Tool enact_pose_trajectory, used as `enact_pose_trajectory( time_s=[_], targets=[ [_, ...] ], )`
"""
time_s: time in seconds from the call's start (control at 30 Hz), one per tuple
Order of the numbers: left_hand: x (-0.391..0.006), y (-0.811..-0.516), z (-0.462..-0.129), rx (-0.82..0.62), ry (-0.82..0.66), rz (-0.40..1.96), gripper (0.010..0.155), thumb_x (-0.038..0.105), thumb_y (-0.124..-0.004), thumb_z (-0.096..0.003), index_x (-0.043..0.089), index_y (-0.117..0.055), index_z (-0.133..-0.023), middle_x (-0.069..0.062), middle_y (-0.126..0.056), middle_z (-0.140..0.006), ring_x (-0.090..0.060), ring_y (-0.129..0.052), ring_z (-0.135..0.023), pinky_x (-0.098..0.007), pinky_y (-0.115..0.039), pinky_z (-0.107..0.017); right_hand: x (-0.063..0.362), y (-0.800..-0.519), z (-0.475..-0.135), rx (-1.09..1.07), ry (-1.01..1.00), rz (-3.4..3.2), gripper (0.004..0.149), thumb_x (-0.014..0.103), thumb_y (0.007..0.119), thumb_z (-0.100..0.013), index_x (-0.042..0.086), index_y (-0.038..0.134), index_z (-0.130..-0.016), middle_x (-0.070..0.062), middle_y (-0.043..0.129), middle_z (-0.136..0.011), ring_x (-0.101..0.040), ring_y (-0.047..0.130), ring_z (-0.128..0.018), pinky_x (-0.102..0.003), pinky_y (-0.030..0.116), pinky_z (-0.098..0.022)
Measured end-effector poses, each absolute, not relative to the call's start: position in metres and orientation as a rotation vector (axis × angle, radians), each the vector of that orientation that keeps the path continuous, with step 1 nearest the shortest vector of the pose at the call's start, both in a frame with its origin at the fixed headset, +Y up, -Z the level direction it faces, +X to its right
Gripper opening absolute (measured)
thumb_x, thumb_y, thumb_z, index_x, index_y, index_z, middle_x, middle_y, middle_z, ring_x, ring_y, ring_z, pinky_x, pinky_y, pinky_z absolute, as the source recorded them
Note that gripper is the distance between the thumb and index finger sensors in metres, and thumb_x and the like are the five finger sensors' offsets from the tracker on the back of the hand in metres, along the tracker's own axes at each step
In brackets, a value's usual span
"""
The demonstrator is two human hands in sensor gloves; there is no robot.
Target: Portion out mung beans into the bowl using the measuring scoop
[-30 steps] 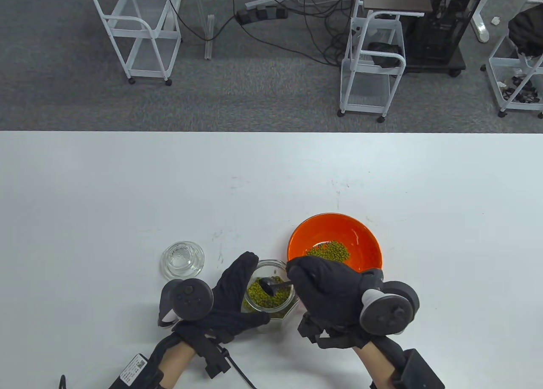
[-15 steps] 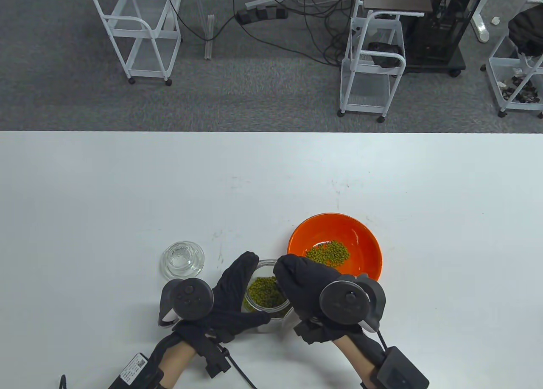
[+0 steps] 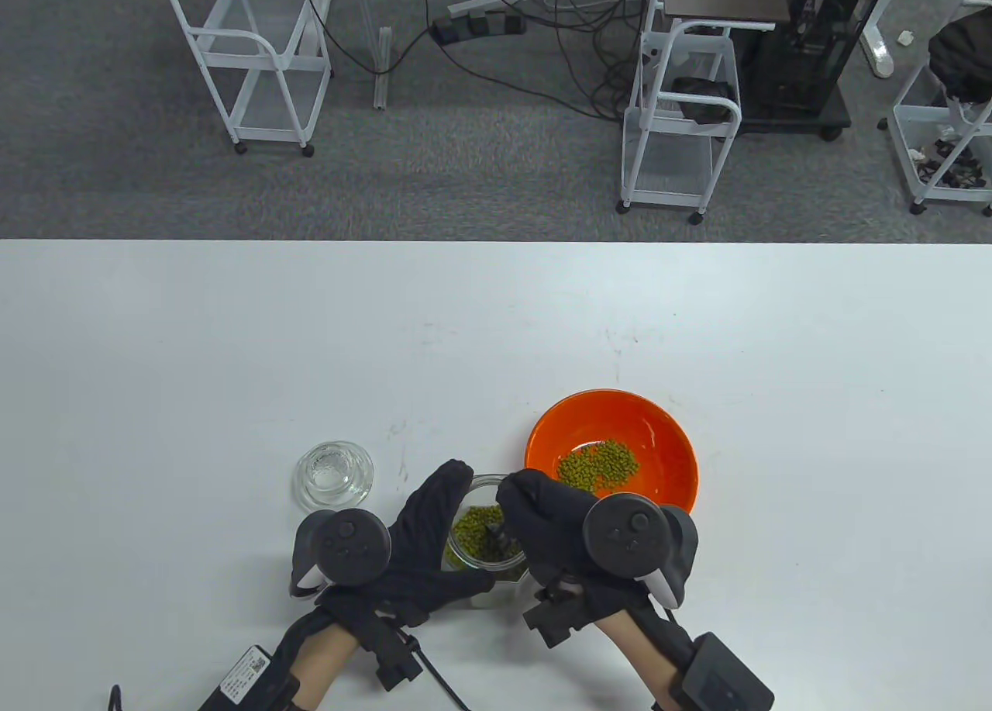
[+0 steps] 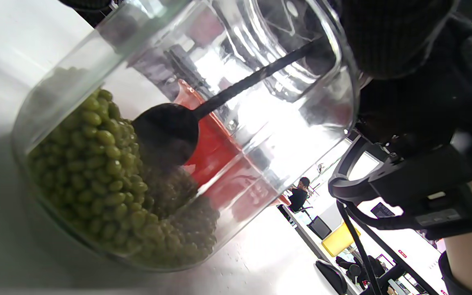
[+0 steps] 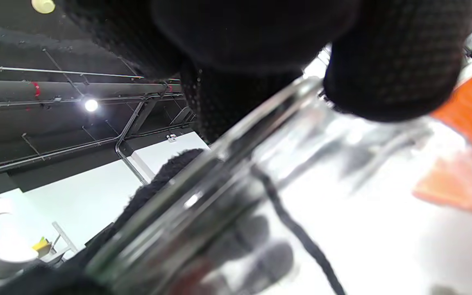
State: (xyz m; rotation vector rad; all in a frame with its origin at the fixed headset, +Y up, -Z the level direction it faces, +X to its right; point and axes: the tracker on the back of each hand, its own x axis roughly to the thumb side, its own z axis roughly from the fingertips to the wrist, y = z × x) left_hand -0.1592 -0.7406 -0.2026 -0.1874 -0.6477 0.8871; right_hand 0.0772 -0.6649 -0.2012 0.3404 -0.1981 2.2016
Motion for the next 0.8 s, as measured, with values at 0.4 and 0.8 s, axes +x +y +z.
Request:
enact_pose_trajectory(
  time_s=[0.4, 0.8],
  targets=[
    [-0.159, -0.741, -0.203, -0.186, -0.647, 0.886, 0.114, 0.066, -0.081, -0.0472, 0.017, -0.008, -0.118, -0.025, -0.019, -0.126, -0.054, -0.038, -0.115, -0.078, -0.045, -0.073, 0.079, -0.668, -0.204, 0.261, -0.003, 2.102, 0.042, 0.04, 0.078, -0.053, 0.007, 0.093, -0.075, -0.019, 0.101, -0.048, -0.011, 0.092, -0.003, -0.039, 0.094, -0.016],
    [-0.159, -0.741, -0.203, -0.186, -0.647, 0.887, 0.114, 0.066, -0.081, -0.0471, 0.017, -0.008, -0.118, -0.025, -0.019, -0.126, -0.054, -0.038, -0.115, -0.078, -0.045, -0.073, 0.087, -0.684, -0.214, 0.175, 0.209, 1.933, 0.042, 0.04, 0.078, -0.054, 0.007, 0.093, -0.076, -0.02, 0.101, -0.051, -0.009, 0.091, -0.001, -0.037, 0.093, -0.014]
  ],
)
